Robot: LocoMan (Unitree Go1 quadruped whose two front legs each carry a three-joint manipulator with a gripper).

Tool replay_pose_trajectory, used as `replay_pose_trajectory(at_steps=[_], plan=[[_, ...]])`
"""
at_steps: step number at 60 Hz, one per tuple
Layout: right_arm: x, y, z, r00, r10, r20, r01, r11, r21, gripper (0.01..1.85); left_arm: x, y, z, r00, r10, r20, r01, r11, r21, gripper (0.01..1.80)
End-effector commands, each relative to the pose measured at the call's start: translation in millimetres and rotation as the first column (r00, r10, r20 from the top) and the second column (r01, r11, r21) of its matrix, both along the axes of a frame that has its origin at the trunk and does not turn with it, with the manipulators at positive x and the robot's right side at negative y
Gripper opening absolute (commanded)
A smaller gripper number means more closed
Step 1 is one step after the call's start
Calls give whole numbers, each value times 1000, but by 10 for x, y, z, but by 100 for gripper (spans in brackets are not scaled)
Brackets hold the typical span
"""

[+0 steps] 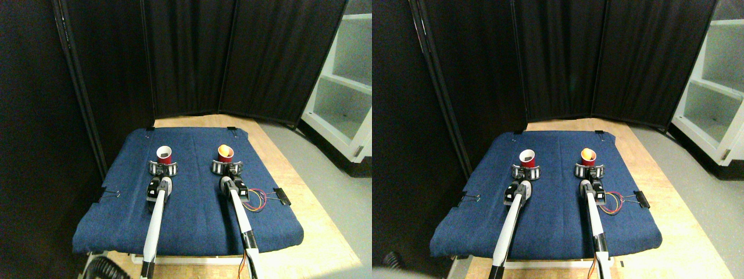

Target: Pour (bimanual)

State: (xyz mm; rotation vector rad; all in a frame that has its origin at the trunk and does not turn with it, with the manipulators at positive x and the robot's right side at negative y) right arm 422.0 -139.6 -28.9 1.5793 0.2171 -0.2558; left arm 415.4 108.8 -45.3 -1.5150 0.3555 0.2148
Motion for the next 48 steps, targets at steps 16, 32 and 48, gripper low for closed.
replay_pose_trajectory(at_steps=[16, 32, 48], plan=[[46, -2, 2, 1000, -5, 24, 5, 1000, -10, 137, 59, -13, 23, 1000, 8, 24, -9, 1000, 2, 115], [65, 37, 13, 1000, -13, 27, 12, 1000, 4, 132, 86, 1, 39, 999, 16, 28, -16, 1000, 5, 110], [88, 78, 53, 994, -101, 47, 105, 990, -96, 61, 130, 3, 20, 998, 54, 36, -55, 998, 16, 84]])
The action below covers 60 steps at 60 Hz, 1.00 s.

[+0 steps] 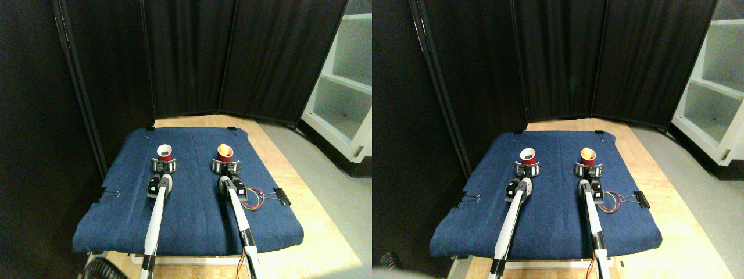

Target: Pour (bimanual)

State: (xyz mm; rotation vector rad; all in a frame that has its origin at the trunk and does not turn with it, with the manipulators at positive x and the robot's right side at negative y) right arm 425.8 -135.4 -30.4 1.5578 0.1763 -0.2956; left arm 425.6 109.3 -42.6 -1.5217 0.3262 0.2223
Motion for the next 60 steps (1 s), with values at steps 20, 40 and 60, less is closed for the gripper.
replay_pose_trajectory(at_steps=[20, 40, 60], plan=[[107, 7, 41, 999, -40, 0, 40, 997, -63, 40, 64, 10, -24, 996, 66, 53, -70, 995, 72, 33], [102, 8, 39, 998, 14, 54, -7, 992, -126, 39, 45, -12, -7, 997, 51, 59, -55, 996, 65, 33], [19, 97, 298, 990, 63, 126, -34, 975, -219, 41, -26, -115, 308, 996, -28, 89, 24, 998, 50, 33]])
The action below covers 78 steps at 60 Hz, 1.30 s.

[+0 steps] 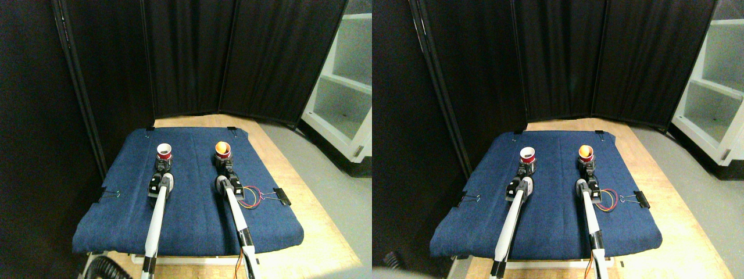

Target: Pour (bimanual)

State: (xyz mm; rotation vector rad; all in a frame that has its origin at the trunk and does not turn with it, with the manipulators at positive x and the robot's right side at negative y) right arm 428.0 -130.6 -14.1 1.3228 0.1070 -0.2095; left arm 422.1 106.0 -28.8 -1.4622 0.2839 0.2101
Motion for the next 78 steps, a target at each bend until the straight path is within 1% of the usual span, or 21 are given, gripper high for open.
replay_pose_trajectory(at_steps=[1, 12, 14, 17, 21, 23, 29, 31, 34, 36, 38, 41, 49, 53, 61, 62, 65, 67, 71, 78], plan=[[-11, 56, 157, 998, 10, 57, -11, 1000, 19, 40, 5, -92, 193, 997, -47, 57, 48, 999, -18, 33], [-72, 105, 307, 996, 28, 83, -30, 999, 22, 39, -50, -197, 356, 994, -95, 58, 96, 995, -27, 33], [-84, 113, 356, 994, 49, 97, -50, 999, 17, 38, -51, -212, 385, 991, -120, 53, 122, 992, -30, 33], [-90, 120, 386, 994, 47, 96, -48, 999, 10, 38, -60, -229, 406, 991, -121, 54, 122, 992, -30, 33], [-95, 128, 450, 992, 68, 102, -69, 998, 0, 37, -91, -276, 459, 991, -126, 53, 128, 991, -39, 33], [-84, 127, 473, 990, 88, 108, -89, 996, 0, 37, -90, -283, 467, 989, -141, 51, 143, 989, -44, 33], [-82, 141, 538, 987, 106, 118, -105, 994, -21, 39, -110, -321, 504, 987, -157, 44, 159, 986, -51, 33], [-81, 146, 567, 984, 125, 128, -120, 992, -48, 40, -120, -339, 516, 987, -157, 43, 160, 986, -52, 33], [-83, 157, 602, 984, 128, 124, -121, 991, -63, 40, -130, -357, 531, 985, -167, 41, 169, 984, -52, 33], [-84, 170, 639, 981, 143, 131, -128, 985, -118, 40, -134, -368, 539, 985, -167, 39, 169, 984, -54, 33], [-85, 173, 649, 980, 148, 132, -132, 983, -126, 40, -136, -372, 542, 985, -167, 39, 169, 984, -54, 33], [-82, 193, 702, 979, 157, 127, -145, 984, -99, 40, -157, -397, 564, 984, -175, 35, 177, 982, -62, 33], [-89, 243, 820, 978, 168, 122, -154, 981, -114, 40, -181, -423, 587, 979, -200, 35, 201, 978, -52, 33], [-83, 264, 882, 971, 200, 132, -182, 973, -139, 41, -191, -435, 591, 980, -197, 31, 199, 979, -54, 33], [-77, 321, 1015, 968, 214, 134, -185, 962, -202, 41, -220, -473, 616, 976, -216, 24, 217, 974, -60, 33], [-75, 338, 1043, 965, 223, 140, -193, 961, -196, 41, -229, -484, 625, 976, -216, 22, 217, 974, -61, 33], [-71, 355, 1066, 963, 231, 142, -199, 958, -207, 41, -229, -488, 628, 976, -218, 19, 219, 974, -62, 33], [-52, 372, 1091, 958, 251, 141, -218, 952, -216, 40, -231, -493, 631, 975, -223, 16, 223, 972, -67, 33], [-29, 400, 1111, 953, 269, 139, -234, 945, -229, 42, -237, -503, 638, 972, -233, 16, 233, 970, -66, 33], [-40, 457, 1134, 956, 266, 124, -230, 941, -247, 43, -244, -534, 649, 972, -235, 14, 235, 970, -62, 33]])
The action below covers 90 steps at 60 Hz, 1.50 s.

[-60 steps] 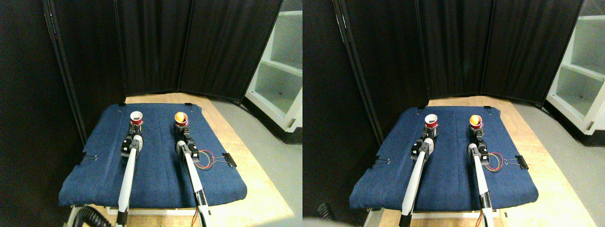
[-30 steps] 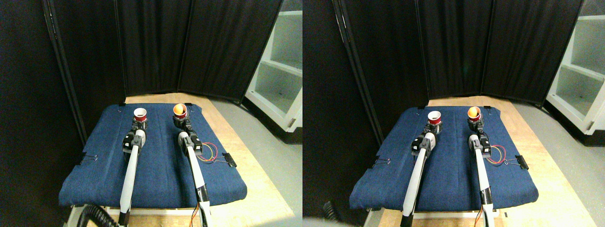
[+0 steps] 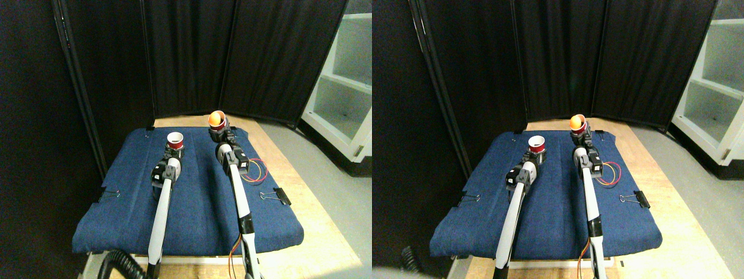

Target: Pour (bimanual)

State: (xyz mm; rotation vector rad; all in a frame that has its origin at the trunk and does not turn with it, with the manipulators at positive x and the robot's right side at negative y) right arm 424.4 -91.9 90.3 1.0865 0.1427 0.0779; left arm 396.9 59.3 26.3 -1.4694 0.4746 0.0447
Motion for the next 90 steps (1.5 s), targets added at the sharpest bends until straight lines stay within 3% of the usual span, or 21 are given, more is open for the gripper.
replay_pose_trajectory(at_steps=[1, 37, 50, 90], plan=[[1, 79, 93, 999, 5, 33, -5, 1000, -11, 43, 11, -74, 98, 999, -13, 31, 14, 1000, -19, 33], [96, 335, 171, 996, 88, -13, -89, 985, -148, 41, 110, -246, 136, 1000, -29, -8, 29, 1000, -10, 33], [132, 431, 171, 990, 142, -20, -143, 956, -257, 42, 93, -299, 114, 999, -25, -30, 25, 1000, -8, 33], [86, 522, 108, 989, 138, -46, -146, 935, -323, 41, 91, -408, 125, 998, -41, -53, 40, 999, -15, 33]])
